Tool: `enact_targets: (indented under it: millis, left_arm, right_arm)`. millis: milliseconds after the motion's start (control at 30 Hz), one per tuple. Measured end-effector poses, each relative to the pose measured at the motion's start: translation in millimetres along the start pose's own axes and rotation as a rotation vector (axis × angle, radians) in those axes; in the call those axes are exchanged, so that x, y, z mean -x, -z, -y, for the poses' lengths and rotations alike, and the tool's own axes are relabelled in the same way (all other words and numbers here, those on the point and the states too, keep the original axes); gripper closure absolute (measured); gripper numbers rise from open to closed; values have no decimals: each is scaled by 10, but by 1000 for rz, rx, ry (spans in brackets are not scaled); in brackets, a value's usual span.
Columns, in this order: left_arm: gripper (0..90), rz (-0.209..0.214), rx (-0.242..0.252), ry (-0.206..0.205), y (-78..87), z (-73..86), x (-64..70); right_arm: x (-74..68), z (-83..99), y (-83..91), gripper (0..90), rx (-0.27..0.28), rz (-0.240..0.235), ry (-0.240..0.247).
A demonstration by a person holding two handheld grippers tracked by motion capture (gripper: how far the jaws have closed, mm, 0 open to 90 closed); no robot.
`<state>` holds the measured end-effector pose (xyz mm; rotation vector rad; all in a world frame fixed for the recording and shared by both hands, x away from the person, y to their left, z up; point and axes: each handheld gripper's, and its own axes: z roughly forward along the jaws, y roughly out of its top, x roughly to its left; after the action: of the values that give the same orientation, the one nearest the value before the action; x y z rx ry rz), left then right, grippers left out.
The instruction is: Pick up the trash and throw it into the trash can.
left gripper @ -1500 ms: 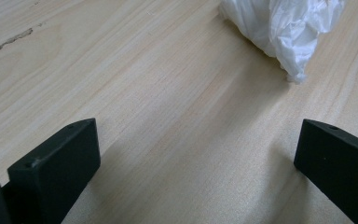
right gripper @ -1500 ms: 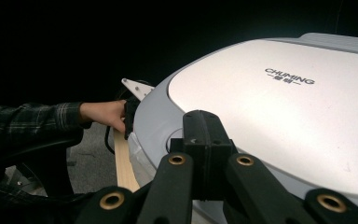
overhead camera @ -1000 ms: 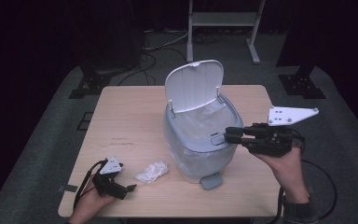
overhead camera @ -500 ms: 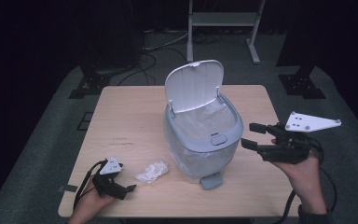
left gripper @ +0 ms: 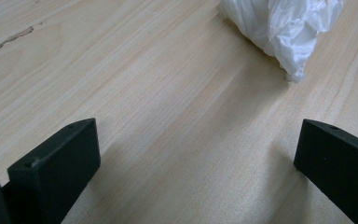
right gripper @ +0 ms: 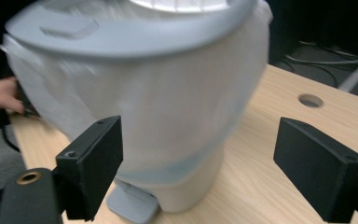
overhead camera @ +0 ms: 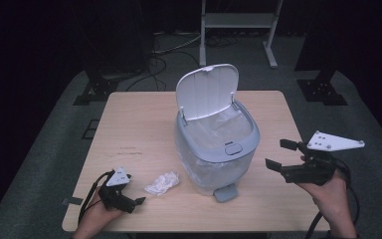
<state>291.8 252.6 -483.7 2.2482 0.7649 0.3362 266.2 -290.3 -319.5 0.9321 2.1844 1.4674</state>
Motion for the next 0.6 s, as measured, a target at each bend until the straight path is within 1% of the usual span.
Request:
enact_targets:
  millis: [33, 100, 200, 233, 367, 467, 533, 600]
  left_arm:
    - [0, 0, 0, 0, 0, 0, 0]
    - [0, 0, -2, -1, 2, -1, -1]
    - [0, 0, -1, 0, 1, 0, 0]
    - [0, 0, -2, -1, 1, 0, -1]
    - [0, 0, -1, -1, 1, 0, -1]
    - [0, 0, -1, 0, 1, 0, 0]
    - [0, 0, -2, 0, 1, -1, -1]
    - [0, 0, -1, 0, 1, -1, -1]
  right_arm:
    - [10, 43, -3, 135, -10, 8, -4]
    - [28, 104, -15, 134, -20, 10, -11]
    - [50, 203, -41, 130, -41, 35, -18]
    - [63, 243, -58, 130, -42, 50, -18]
    - [110, 363, -95, 121, -49, 62, -38]
    - [152, 465, -126, 92, -59, 83, -57]
    - [180, 533, -145, 85, -63, 99, -62]
    - [203, 606, -167, 77, -63, 105, -59]
